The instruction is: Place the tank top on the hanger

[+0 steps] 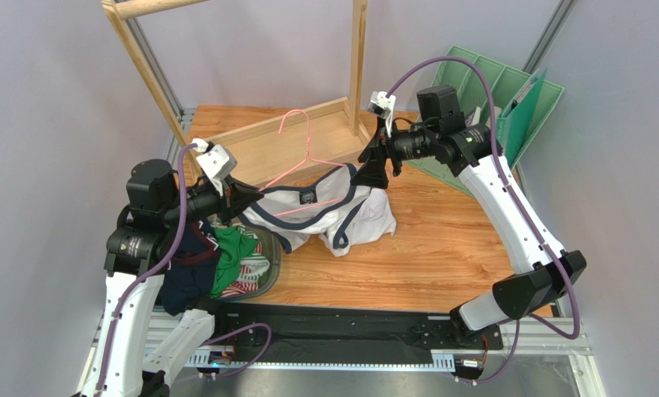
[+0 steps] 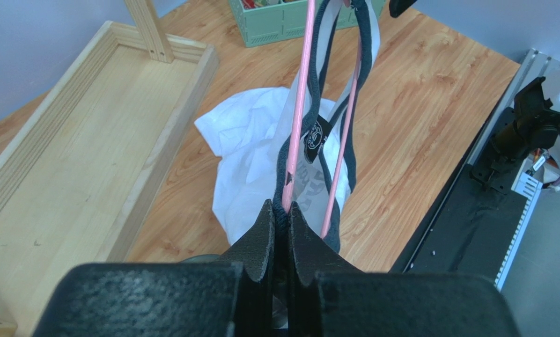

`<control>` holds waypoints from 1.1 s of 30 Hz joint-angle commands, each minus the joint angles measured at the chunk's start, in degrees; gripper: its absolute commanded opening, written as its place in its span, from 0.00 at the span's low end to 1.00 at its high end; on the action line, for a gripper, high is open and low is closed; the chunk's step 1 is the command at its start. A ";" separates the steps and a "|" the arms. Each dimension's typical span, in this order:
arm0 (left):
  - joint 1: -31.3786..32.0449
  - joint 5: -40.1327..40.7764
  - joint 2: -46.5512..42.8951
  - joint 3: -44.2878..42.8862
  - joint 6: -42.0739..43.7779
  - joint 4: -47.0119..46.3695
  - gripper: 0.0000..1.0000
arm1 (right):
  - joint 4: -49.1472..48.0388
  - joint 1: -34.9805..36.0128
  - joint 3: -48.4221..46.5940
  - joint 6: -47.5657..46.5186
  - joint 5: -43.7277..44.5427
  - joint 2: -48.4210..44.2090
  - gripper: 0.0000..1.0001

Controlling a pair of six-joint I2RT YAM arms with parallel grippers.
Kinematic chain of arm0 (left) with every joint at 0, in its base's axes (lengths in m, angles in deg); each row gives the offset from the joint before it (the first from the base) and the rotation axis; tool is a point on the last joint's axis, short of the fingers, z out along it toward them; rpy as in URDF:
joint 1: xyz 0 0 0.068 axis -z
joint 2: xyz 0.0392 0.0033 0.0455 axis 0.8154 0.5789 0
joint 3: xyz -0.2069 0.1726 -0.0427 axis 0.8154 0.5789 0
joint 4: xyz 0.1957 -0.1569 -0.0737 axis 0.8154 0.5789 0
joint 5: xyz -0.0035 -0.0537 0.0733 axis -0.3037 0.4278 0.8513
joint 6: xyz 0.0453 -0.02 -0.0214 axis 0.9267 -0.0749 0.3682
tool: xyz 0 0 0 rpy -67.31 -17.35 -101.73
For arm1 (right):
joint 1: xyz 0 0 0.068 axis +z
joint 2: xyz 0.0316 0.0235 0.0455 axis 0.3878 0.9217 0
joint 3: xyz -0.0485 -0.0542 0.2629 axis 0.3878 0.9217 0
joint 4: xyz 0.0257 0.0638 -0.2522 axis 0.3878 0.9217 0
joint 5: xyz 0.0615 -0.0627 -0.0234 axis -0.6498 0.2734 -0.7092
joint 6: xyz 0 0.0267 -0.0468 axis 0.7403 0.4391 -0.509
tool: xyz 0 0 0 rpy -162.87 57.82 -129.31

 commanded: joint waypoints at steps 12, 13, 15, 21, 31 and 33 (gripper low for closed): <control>-0.73 -3.36 0.16 -4.65 1.61 -0.05 0.00 | -2.81 0.49 2.87 1.24 -5.99 -0.95 0.73; -0.82 -3.19 0.08 -4.65 1.61 -0.13 0.00 | -2.63 0.58 2.78 1.33 -6.26 -1.03 0.70; -0.82 -3.01 0.25 -4.47 1.52 -0.83 0.00 | -2.81 0.84 3.04 1.42 -6.96 -1.29 0.61; -0.91 -3.01 1.57 -5.35 0.29 -2.42 0.00 | -1.67 1.02 4.19 1.33 -8.28 -2.17 0.39; -1.34 -3.62 4.73 -5.70 -0.94 -5.50 0.00 | 0.71 2.42 5.68 0.27 -6.70 -3.14 0.00; -1.43 -2.31 5.26 -5.52 -1.55 -5.50 0.00 | 0.36 2.42 5.68 0.71 -4.26 -3.75 0.00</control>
